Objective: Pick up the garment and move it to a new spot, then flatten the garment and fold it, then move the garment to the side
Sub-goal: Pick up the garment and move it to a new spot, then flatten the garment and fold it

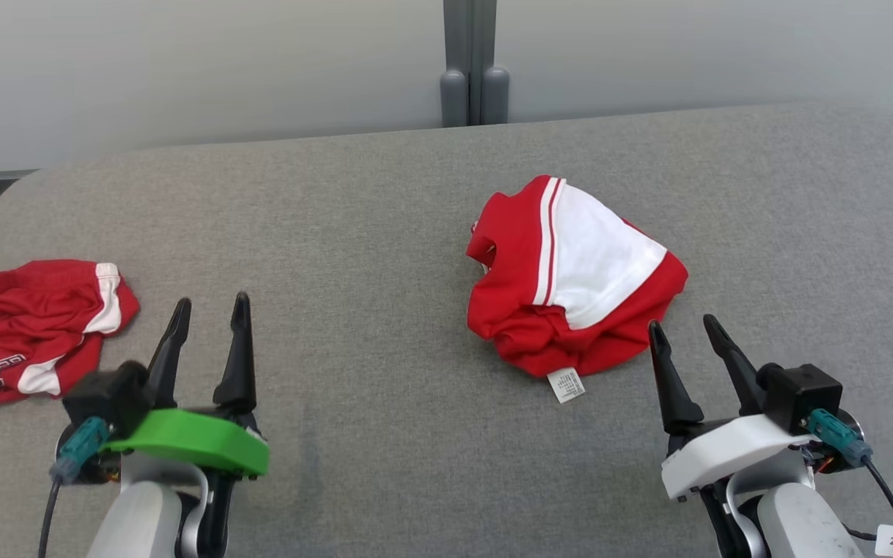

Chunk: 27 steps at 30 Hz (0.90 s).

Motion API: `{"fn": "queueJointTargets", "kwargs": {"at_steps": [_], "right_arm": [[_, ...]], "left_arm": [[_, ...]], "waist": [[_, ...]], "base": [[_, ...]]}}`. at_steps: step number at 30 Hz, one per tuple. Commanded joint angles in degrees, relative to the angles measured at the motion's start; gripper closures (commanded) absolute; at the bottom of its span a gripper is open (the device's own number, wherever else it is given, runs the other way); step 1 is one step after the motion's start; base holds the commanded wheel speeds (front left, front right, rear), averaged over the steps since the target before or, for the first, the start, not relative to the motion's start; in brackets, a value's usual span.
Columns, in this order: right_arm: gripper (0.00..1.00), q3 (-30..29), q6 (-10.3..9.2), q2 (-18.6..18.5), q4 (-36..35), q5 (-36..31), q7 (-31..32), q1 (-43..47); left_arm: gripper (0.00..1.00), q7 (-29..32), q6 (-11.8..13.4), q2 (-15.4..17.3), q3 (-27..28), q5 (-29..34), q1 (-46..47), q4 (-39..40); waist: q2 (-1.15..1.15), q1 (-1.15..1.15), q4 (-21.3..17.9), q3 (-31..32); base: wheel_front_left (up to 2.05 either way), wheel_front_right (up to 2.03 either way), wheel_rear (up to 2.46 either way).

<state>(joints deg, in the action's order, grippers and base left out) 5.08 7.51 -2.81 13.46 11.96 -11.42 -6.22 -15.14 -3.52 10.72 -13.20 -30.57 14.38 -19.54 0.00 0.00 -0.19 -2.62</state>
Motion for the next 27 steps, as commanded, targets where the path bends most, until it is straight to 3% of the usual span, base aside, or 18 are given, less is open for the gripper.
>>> {"fn": "queueJointTargets", "kwargs": {"at_steps": [1, 10, 27], "right_arm": [[0.00, -0.36, -0.04, -0.15, -0.22, -0.37, 0.14, 0.81], [0.00, -3.24, -0.04, -0.13, -0.29, -0.64, 0.28, 2.10], [0.00, -4.66, -0.04, -0.14, 0.54, -0.89, 0.51, 1.06]], "left_arm": [[0.00, 0.02, 0.39, -0.38, 1.36, 1.17, -2.23, 1.13], [0.00, 0.00, -1.54, -1.67, 6.22, 5.58, -10.42, 4.35], [0.00, -0.01, -3.64, -2.65, 7.44, 7.94, -10.19, 3.59]], "waist": [[0.00, 0.00, 1.76, 1.79], [0.00, 0.00, 2.76, 2.32], [0.00, 0.00, 2.83, 1.38]], "base": [[0.00, 0.00, 0.00], [0.00, 0.00, 0.00], [0.00, 0.00, 0.00]]}}
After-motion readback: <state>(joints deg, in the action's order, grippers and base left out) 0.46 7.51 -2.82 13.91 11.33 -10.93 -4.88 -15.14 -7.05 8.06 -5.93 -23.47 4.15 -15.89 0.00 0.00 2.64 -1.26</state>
